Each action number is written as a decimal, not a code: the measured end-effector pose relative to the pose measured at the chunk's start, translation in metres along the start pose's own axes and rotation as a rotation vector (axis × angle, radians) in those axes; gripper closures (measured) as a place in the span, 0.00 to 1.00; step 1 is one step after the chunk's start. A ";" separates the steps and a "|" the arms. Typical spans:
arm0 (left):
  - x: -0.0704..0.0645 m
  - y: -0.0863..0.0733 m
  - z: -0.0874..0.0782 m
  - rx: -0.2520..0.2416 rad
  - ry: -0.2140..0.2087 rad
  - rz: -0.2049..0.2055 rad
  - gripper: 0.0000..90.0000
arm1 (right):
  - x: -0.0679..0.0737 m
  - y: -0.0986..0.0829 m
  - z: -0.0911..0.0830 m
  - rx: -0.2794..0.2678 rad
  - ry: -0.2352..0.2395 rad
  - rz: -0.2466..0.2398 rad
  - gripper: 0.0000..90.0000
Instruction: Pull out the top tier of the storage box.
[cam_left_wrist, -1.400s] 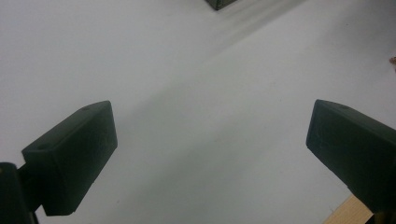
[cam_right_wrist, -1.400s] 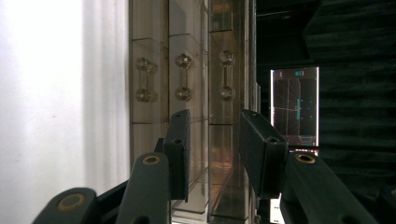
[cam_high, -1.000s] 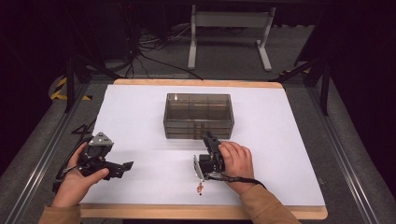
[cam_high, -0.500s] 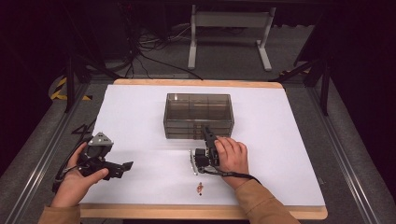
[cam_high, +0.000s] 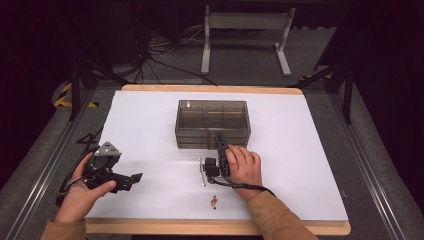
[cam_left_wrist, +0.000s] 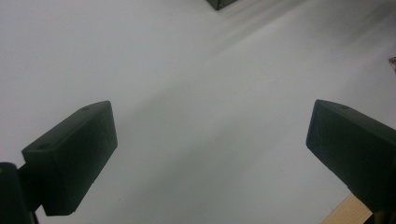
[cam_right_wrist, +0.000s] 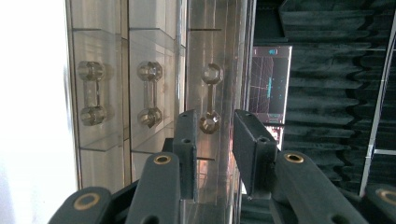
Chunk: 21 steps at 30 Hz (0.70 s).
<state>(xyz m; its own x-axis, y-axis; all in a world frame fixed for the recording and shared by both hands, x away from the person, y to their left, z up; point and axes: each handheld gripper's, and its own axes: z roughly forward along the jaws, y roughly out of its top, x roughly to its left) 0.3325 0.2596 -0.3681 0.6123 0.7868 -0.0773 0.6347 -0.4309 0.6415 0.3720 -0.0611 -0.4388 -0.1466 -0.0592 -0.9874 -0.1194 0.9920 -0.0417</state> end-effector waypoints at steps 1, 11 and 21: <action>0.000 0.000 0.000 0.000 0.000 0.000 0.03 | 0.000 0.001 0.001 0.003 0.000 0.001 0.79; 0.000 0.000 0.000 0.000 -0.002 -0.005 0.03 | 0.002 0.007 0.002 0.033 -0.018 -0.008 0.83; 0.000 0.000 0.000 -0.003 -0.001 -0.006 0.03 | 0.004 0.010 0.004 0.047 -0.020 -0.024 0.89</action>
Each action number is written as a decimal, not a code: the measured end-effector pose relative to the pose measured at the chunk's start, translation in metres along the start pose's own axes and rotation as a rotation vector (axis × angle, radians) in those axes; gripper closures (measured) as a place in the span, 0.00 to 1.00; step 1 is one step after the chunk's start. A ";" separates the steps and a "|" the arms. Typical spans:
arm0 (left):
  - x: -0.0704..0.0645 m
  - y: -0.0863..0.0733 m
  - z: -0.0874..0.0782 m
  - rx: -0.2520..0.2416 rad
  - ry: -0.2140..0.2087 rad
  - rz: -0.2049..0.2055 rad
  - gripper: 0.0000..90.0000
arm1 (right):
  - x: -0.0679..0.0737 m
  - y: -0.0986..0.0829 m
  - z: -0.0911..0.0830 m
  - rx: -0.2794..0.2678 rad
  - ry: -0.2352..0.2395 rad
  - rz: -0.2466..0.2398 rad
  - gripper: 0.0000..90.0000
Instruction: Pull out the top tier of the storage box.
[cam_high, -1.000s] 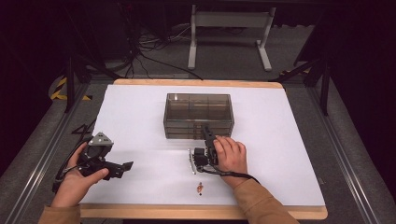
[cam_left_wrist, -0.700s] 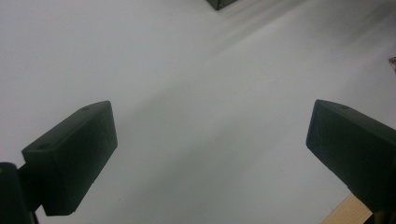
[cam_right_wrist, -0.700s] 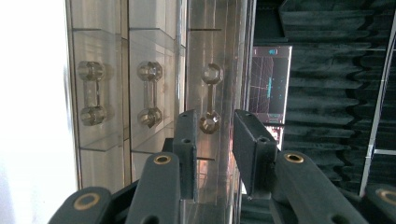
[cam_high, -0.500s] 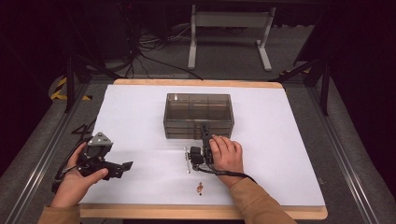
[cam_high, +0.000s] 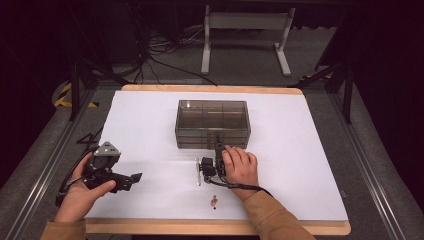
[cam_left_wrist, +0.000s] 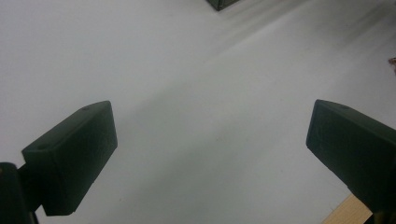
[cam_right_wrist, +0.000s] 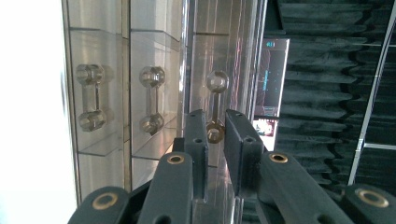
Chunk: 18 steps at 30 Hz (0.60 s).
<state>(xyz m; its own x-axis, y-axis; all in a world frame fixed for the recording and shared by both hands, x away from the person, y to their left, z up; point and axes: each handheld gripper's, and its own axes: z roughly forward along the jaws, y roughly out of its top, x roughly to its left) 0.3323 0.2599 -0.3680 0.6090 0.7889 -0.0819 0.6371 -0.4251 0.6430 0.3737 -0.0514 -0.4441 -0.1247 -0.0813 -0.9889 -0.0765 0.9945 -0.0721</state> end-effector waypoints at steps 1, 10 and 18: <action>0.000 0.000 0.000 0.000 0.000 0.000 0.03 | 0.000 0.000 0.000 0.000 0.001 0.005 0.89; 0.000 0.000 0.000 -0.001 0.000 0.001 0.03 | 0.000 0.002 0.000 0.008 -0.002 0.011 0.89; 0.000 0.000 -0.001 -0.001 -0.001 0.002 0.03 | 0.000 0.001 -0.001 0.008 0.003 0.012 0.90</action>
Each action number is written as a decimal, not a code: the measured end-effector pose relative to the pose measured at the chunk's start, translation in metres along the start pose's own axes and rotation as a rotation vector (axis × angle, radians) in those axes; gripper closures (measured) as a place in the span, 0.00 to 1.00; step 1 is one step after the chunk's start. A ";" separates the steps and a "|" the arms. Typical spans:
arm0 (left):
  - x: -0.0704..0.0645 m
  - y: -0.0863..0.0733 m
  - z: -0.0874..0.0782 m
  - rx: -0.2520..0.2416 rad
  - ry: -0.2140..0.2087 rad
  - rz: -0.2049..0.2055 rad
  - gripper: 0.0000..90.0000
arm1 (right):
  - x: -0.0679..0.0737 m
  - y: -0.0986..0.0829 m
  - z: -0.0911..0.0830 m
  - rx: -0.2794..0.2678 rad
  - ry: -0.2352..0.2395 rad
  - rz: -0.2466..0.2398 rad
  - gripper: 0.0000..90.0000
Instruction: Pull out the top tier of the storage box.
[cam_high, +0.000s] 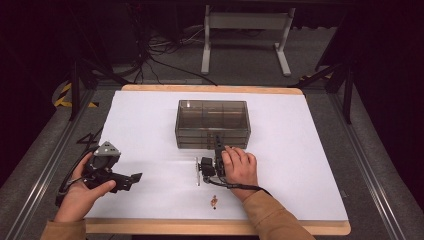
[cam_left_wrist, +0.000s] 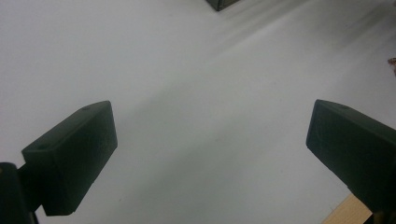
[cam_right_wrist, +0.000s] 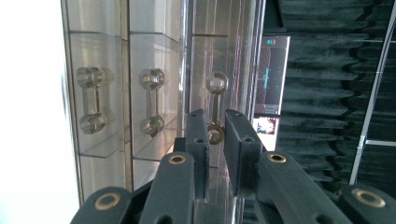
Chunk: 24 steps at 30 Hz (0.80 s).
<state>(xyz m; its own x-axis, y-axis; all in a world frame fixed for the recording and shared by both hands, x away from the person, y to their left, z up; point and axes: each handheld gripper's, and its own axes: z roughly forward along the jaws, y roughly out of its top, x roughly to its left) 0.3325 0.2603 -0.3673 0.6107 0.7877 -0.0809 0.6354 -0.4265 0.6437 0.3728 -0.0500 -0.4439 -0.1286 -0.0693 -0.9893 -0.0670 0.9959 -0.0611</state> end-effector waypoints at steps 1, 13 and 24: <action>0.000 0.000 0.000 0.000 0.000 0.001 0.03 | 0.000 0.000 -0.001 -0.002 0.003 0.001 0.90; 0.001 0.005 0.002 -0.003 -0.006 0.010 0.03 | 0.001 0.001 -0.019 -0.013 0.003 0.000 0.90; 0.000 0.008 0.004 0.001 -0.010 0.009 0.03 | 0.003 0.001 -0.031 -0.020 0.012 0.002 0.90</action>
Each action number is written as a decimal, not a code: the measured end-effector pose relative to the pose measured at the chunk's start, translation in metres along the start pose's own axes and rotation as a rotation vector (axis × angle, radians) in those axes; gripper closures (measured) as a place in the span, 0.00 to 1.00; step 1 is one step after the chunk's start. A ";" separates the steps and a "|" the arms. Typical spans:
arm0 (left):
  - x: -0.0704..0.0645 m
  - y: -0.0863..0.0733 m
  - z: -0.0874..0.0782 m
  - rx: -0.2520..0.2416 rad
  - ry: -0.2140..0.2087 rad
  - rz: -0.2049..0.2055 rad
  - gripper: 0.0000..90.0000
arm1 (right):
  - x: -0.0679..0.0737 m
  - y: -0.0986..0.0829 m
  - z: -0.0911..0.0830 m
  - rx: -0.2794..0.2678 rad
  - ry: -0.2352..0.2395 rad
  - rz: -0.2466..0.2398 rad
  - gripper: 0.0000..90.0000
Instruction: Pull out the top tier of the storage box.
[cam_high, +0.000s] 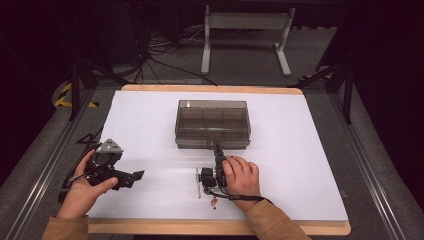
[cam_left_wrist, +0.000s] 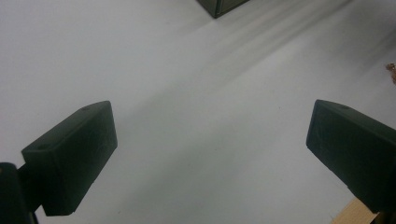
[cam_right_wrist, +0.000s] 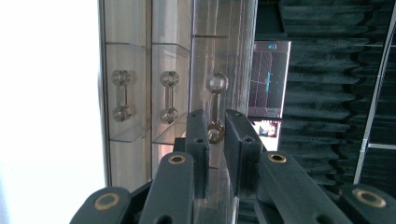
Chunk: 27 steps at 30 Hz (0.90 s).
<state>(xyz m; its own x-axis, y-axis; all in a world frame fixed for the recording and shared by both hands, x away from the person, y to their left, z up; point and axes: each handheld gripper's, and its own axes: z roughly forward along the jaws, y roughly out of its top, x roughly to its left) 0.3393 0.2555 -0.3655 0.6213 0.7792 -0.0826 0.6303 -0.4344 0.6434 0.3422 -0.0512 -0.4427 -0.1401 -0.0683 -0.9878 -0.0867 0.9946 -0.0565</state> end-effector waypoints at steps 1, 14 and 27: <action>0.000 0.000 0.000 -0.001 0.000 0.003 0.03 | 0.000 0.000 0.000 -0.001 0.001 0.002 0.90; 0.000 0.004 0.004 0.005 -0.006 -0.003 0.03 | -0.001 -0.005 -0.005 -0.048 0.005 -0.006 0.76; 0.000 0.007 0.007 0.015 -0.006 0.010 0.03 | -0.011 -0.025 -0.019 -0.130 0.030 0.060 0.62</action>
<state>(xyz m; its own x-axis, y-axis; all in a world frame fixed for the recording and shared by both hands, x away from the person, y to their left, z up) 0.3473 0.2496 -0.3667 0.6304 0.7721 -0.0804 0.6309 -0.4493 0.6325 0.3267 -0.0767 -0.4277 -0.1782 -0.0136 -0.9839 -0.2044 0.9786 0.0235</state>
